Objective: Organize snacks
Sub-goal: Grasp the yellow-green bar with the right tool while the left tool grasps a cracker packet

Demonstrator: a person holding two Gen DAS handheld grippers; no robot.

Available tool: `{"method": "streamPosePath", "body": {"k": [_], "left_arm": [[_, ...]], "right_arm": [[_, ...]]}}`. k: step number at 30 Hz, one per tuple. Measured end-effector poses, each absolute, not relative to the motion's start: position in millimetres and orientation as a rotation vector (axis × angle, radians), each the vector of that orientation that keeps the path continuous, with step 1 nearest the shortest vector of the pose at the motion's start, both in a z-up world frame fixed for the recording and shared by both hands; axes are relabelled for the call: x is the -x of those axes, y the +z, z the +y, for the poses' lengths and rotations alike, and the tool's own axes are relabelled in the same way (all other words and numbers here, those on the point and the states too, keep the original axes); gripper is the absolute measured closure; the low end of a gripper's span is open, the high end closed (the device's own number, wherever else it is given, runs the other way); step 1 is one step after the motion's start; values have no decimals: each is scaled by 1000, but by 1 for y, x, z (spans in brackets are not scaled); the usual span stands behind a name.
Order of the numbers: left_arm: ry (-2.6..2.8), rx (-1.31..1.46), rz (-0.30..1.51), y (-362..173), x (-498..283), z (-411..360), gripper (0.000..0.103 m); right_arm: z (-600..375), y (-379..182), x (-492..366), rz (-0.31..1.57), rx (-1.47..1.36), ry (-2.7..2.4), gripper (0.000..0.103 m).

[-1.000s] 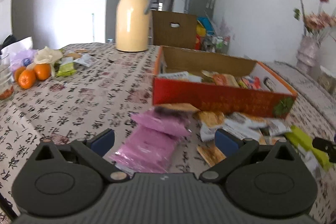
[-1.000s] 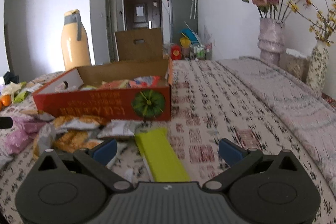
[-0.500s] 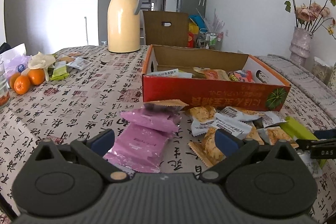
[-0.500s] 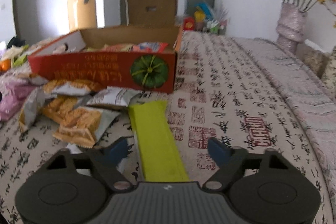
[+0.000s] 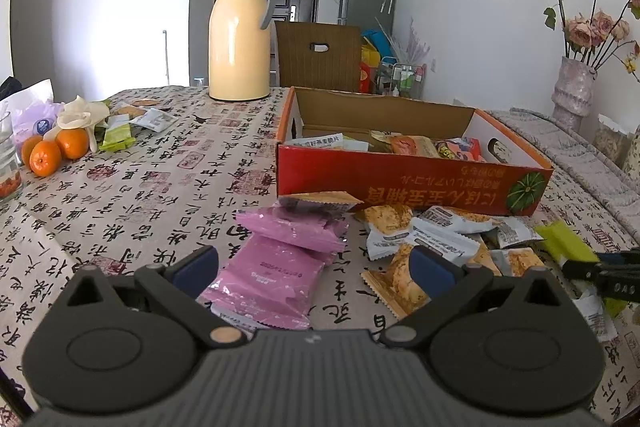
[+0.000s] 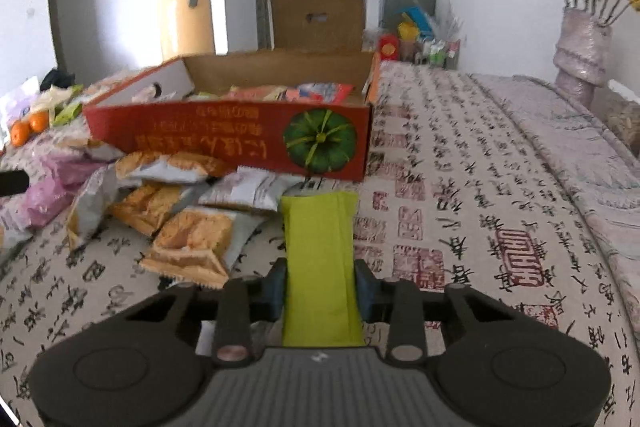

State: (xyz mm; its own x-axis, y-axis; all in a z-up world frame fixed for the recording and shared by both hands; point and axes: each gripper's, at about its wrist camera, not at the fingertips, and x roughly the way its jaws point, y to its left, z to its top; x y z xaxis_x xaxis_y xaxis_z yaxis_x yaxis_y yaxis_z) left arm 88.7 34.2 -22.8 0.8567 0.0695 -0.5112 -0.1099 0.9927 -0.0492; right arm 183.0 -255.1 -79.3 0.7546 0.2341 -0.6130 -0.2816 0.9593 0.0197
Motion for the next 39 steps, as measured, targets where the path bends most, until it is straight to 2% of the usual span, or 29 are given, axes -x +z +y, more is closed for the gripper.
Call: {"method": "streamPosePath", "body": {"k": [13, 23, 29, 31, 33, 35, 36, 39], "left_arm": [[102, 42, 583, -20, -81, 59, 0], [72, 5, 725, -46, -74, 77, 0], [77, 27, 731, -55, -74, 77, 0], [65, 26, 733, -56, -74, 75, 6], [50, 23, 739, -58, -73, 71, 24], [39, 11, 736, -59, -72, 68, 37], [37, 1, 731, -59, -71, 66, 50], [19, 4, 721, -57, -68, 65, 57]], "right_arm": [[-273, -49, -145, 458, -92, 193, 70], [-269, -52, -125, 454, -130, 177, 70], [-265, -55, -115, 465, -127, 176, 70], [-264, -56, -112, 467, -128, 176, 70], [-263, -57, -110, 470, -127, 176, 70], [-262, -58, -108, 472, -126, 178, 70], [-261, -58, -107, 472, -125, 180, 70], [-260, -59, -104, 471, -124, 185, 70]]}}
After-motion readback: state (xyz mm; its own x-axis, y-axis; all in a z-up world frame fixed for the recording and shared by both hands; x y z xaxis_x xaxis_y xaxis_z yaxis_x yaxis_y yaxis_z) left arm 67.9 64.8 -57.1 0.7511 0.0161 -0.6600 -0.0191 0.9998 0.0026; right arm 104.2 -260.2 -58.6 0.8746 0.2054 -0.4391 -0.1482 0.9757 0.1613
